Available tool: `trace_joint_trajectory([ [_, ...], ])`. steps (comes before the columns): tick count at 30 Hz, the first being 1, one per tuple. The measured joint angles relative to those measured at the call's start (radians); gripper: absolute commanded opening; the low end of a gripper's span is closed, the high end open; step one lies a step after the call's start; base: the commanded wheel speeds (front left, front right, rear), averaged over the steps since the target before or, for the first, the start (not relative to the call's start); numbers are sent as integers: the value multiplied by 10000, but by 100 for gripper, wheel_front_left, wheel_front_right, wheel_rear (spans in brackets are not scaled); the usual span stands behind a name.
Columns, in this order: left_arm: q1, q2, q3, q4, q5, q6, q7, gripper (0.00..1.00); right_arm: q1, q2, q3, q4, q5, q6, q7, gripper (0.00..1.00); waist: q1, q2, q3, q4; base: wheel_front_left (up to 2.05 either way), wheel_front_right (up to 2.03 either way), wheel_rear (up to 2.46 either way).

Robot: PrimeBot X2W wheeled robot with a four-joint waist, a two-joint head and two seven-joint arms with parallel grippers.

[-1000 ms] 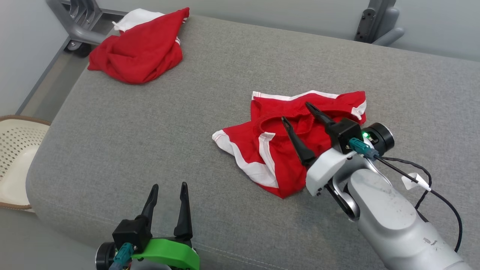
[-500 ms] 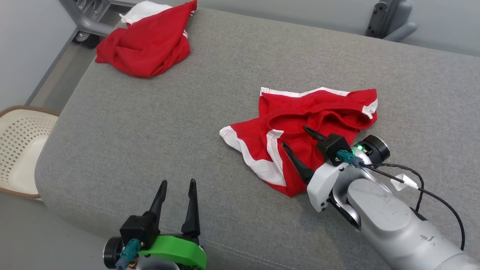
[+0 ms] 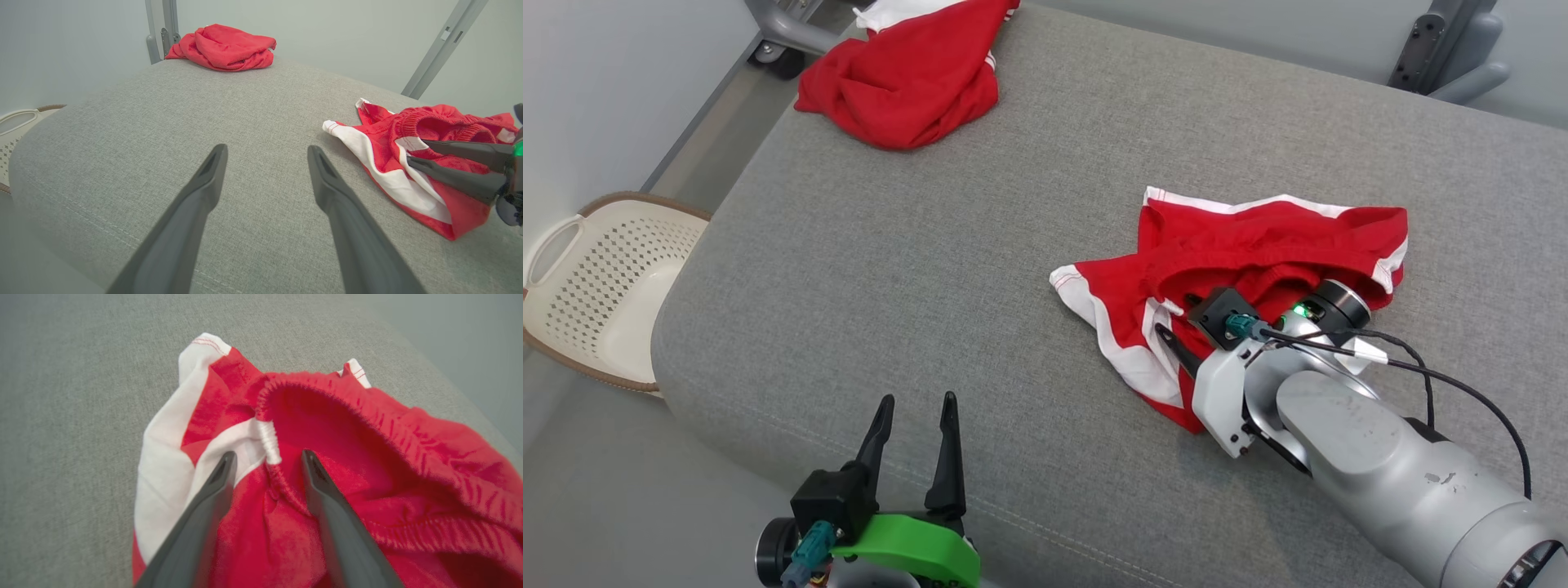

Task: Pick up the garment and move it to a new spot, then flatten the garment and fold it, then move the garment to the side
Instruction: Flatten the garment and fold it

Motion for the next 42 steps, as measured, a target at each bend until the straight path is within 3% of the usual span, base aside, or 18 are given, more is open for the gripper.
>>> trace_joint_trajectory([
  [1, 0, 0, -19, 0, -8, 0, 0, 100, -65, 2, 130, 75, 77, 2, 21, 17, 0, 0, 3, -10, 0, 0, 0],
  [2, 1, -2, -36, 0, -10, 0, 0, 100, -123, 2, 238, 136, 165, 2, 21, 0, 0, 0, 6, -28, 0, 0, 0],
  [7, 35, -2, 25, 2, 10, 29, 0, 100, -444, 13, 178, 247, 665, 2, -453, 0, 0, 0, -26, -247, 0, 0, 0],
  [13, 117, -2, 203, 54, 201, -33, 0, 100, -461, -48, -936, -155, 1835, 2, -836, 0, 0, 0, -174, -748, 0, 0, 0],
  [20, 249, -4, 387, 138, 451, -159, 0, 100, 284, -867, -2385, -750, 3319, 2, -876, 0, 0, 0, -468, -1716, 0, 0, 0],
  [31, 267, -4, 497, 167, 627, -242, 0, 100, 1883, -1785, -3310, -1578, 4443, 2, -422, 0, 0, 0, -633, -2821, 0, 0, 0],
  [36, 258, -4, 591, 165, 683, -270, 0, 100, 2603, -1724, -4011, -1985, 4550, 2, -775, 0, 0, 0, -571, -3084, 0, 0, 0],
  [42, 237, -4, 623, 184, 702, -295, 0, 100, 3676, -1185, -5125, -2136, 4339, 2, -909, 0, 0, 0, -531, -3207, 0, 0, 0],
])
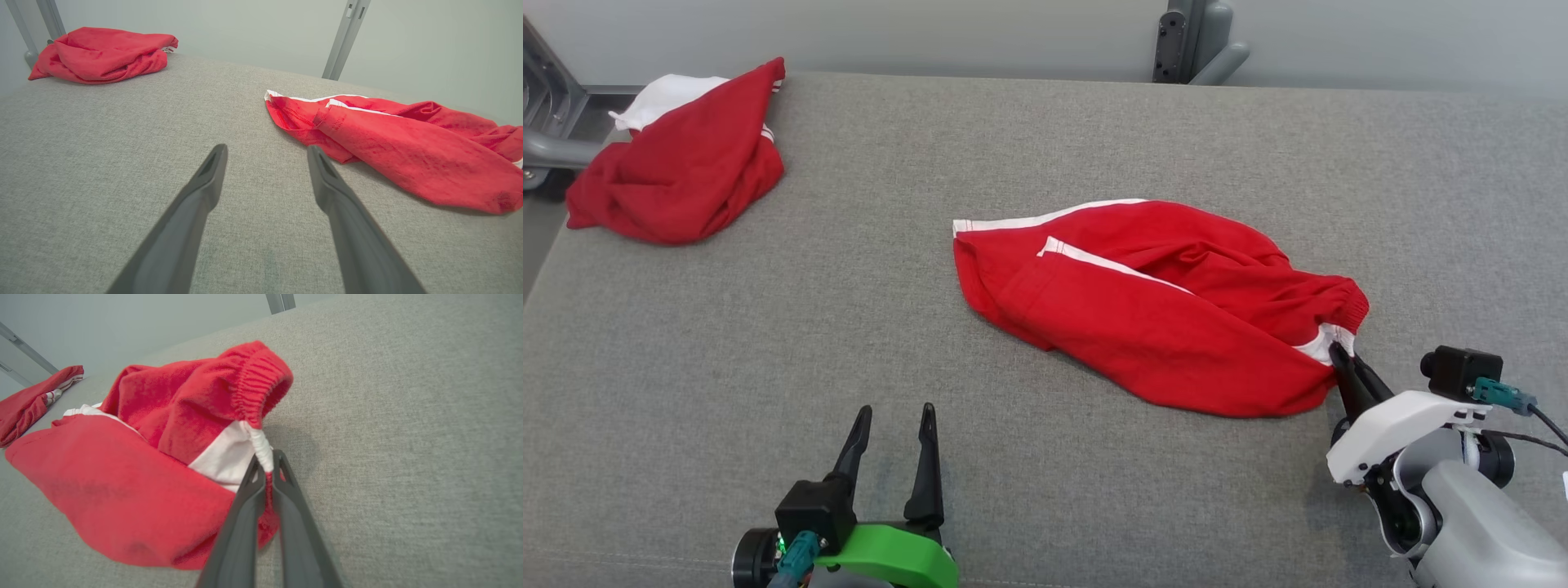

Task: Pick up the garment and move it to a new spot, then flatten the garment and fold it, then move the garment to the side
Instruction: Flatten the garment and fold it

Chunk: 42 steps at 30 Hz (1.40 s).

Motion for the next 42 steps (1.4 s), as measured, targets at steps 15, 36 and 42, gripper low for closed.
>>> trace_joint_trajectory([
  [15, -46, 0, 167, 31, 58, -33, 0, 100, 2039, 1517, -2913, -1415, -2474, 0, -10, 100, 0, 0, -25, -149, 0, 0, 0],
  [36, -85, -2, 165, 104, 301, -157, 0, 100, 3638, 2123, -4176, -4322, -5427, 0, -10, 100, 0, 0, -779, -904, 0, 0, 0],
  [42, -65, -2, 190, 182, 307, -157, 0, 100, 4106, 2332, -4376, -5026, -6038, 0, -12, 100, 0, 0, -1129, -1134, 0, 0, 0],
])
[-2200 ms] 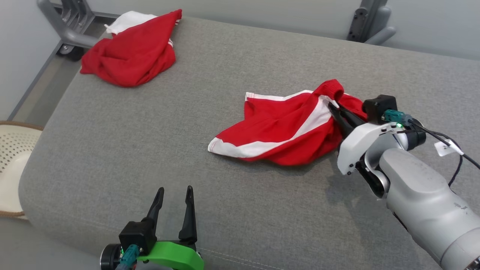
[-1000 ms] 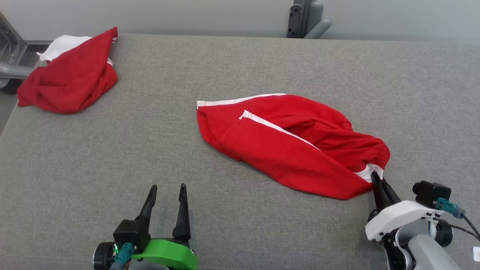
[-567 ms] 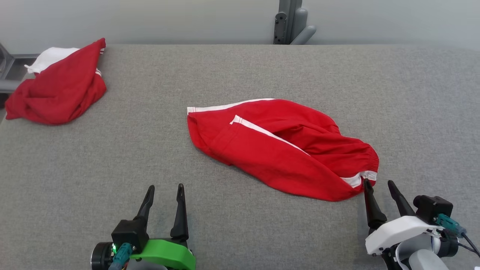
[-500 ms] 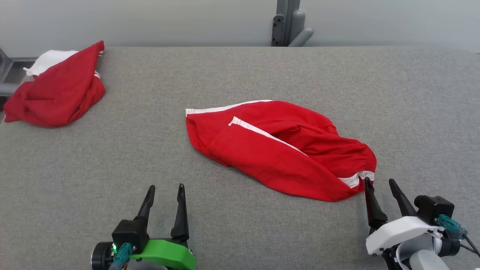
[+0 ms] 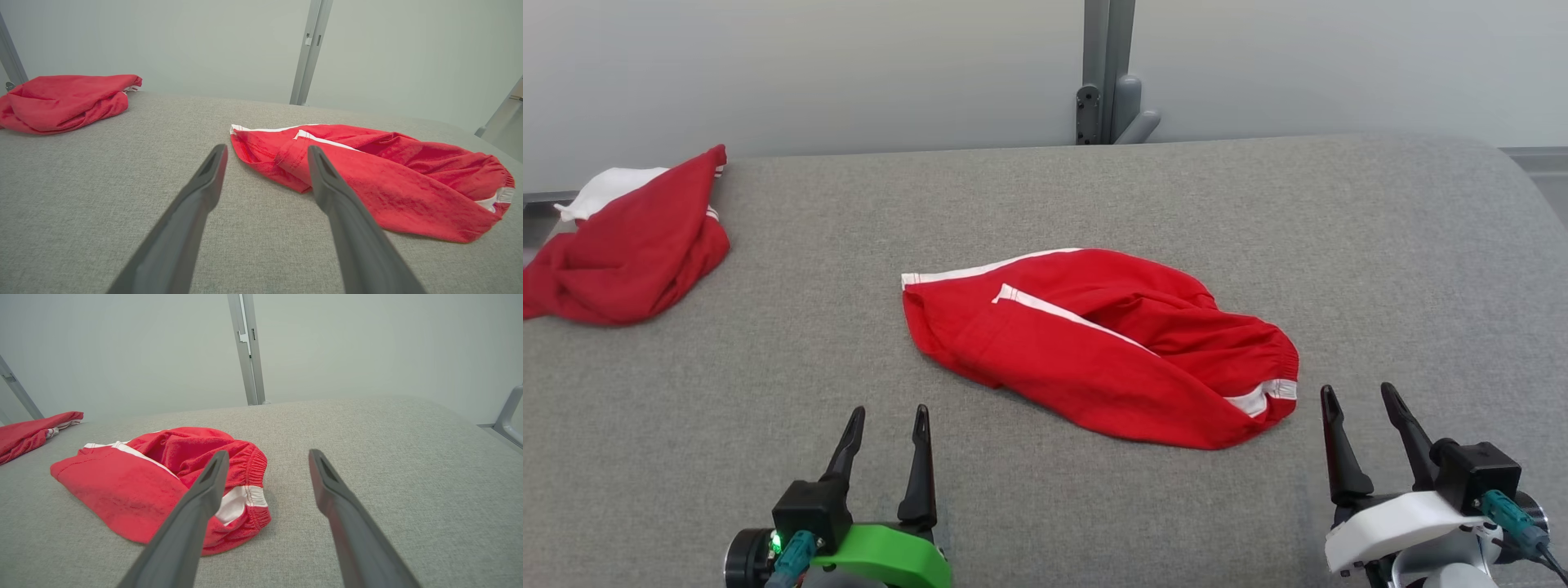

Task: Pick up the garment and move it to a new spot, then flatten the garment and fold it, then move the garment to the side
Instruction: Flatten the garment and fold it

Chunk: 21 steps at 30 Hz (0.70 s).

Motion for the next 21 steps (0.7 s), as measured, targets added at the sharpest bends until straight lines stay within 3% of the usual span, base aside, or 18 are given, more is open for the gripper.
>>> trace_joint_trajectory([
  [13, 369, 0, 401, 40, 58, -21, 0, 100, 821, 299, -215, -1296, -616, 0, 0, 100, 0, 0, -346, -267, 0, 0, 0],
  [21, 428, 0, 405, 90, 58, -48, 0, 100, 921, 316, -50, -1235, -715, 0, 0, 100, 0, 0, -424, -281, 0, 0, 0],
])
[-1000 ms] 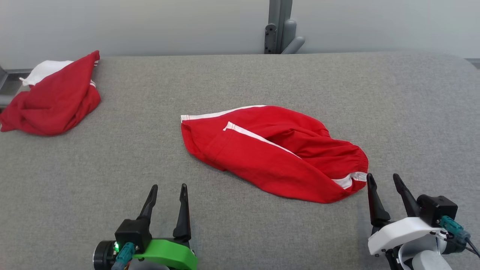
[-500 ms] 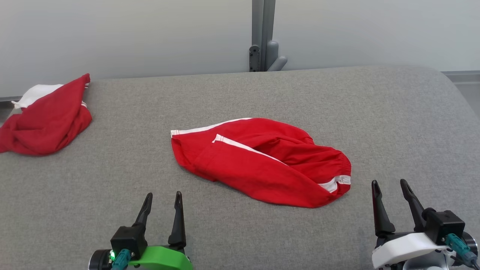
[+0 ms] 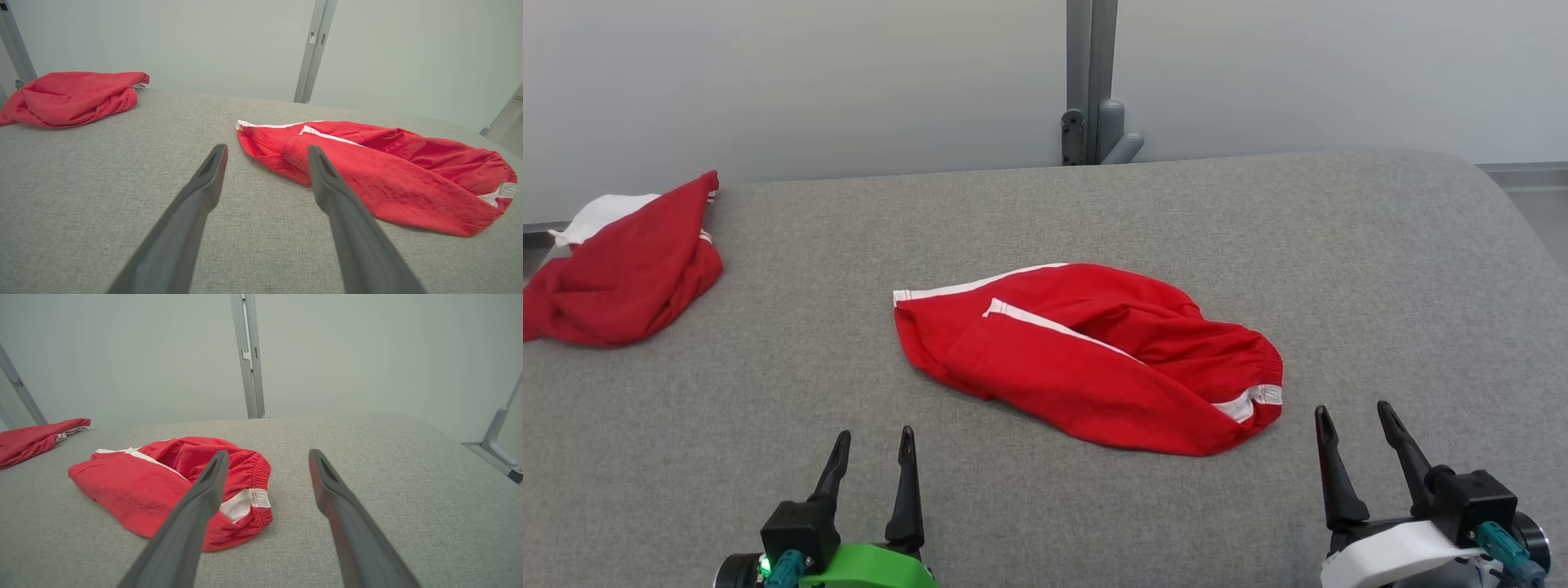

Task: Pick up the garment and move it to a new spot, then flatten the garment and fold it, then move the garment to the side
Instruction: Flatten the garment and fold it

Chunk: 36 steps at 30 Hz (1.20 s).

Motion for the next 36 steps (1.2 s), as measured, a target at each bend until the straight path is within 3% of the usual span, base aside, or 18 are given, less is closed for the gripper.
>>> trace_joint_trajectory([
  [7, 0, 0, -171, 50, 0, -27, 0, 100, -368, -558, -61, 1438, -184, 0, 2, 100, 0, 0, 35, 200, 0, 0, 0],
  [15, -3, 0, -293, 113, 12, -42, 0, 100, -1551, -1423, 675, 3555, -4, 0, 59, 100, 0, 0, 210, 614, 0, 0, 0],
  [25, -60, 0, -316, 111, 119, -77, 0, 100, -3010, -1958, 1787, 5246, 669, 0, 44, 62, 0, 0, 666, 1068, 0, 0, 0],
  [36, -165, 0, -357, 105, 119, -71, 0, 100, -3995, -2184, 3081, 6293, 1505, 0, 13, 53, 0, 0, 967, 1244, 0, 0, 0],
])
